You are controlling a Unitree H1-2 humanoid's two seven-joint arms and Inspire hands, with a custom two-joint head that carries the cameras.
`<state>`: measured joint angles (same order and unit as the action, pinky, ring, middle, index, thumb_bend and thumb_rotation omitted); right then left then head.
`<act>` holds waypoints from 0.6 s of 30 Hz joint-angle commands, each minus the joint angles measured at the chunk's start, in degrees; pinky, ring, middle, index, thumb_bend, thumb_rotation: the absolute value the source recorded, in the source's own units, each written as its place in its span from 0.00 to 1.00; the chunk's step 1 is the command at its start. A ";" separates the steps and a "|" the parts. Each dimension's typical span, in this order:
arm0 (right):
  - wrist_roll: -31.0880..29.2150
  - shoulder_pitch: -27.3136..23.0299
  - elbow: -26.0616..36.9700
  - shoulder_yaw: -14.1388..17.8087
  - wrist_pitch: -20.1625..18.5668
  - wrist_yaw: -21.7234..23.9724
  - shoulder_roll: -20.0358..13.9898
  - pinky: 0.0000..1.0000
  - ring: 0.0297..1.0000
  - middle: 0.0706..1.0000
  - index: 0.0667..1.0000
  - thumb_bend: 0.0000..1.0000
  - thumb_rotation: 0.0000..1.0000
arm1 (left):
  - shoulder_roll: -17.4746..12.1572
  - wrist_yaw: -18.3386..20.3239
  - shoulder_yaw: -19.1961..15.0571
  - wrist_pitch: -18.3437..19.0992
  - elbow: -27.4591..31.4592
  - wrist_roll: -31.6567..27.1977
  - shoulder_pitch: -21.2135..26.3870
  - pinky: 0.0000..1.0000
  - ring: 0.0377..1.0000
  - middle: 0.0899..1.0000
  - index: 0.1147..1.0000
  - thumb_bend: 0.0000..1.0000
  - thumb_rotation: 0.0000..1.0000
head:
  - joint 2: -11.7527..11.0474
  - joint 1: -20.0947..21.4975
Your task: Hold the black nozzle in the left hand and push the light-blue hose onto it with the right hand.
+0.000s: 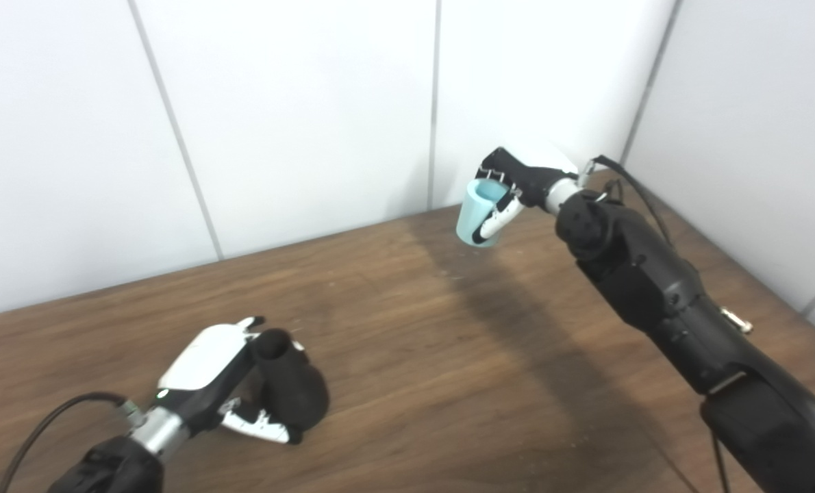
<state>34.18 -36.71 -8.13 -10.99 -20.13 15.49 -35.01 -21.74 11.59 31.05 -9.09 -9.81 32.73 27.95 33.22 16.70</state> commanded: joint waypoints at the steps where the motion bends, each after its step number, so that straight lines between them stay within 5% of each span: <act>1: -0.85 -4.26 3.90 0.96 2.89 -0.51 -0.57 0.35 0.43 0.45 0.43 0.50 0.00 | -0.54 5.97 3.54 2.76 -2.16 4.59 -3.00 0.96 0.60 0.46 0.40 0.52 0.00 | 0.33 -1.64; 18: -5.04 -8.75 21.74 -1.88 1.83 12.87 3.27 0.34 0.46 0.44 0.43 0.50 0.00 | 3.45 8.97 6.26 9.78 -0.59 6.77 -0.27 0.95 0.58 0.45 0.40 0.52 0.00 | 2.93 -14.72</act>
<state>29.47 -41.81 11.48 -13.31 -18.76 28.36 -31.60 -19.37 15.10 33.22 -1.60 -7.81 35.68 30.25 36.12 1.94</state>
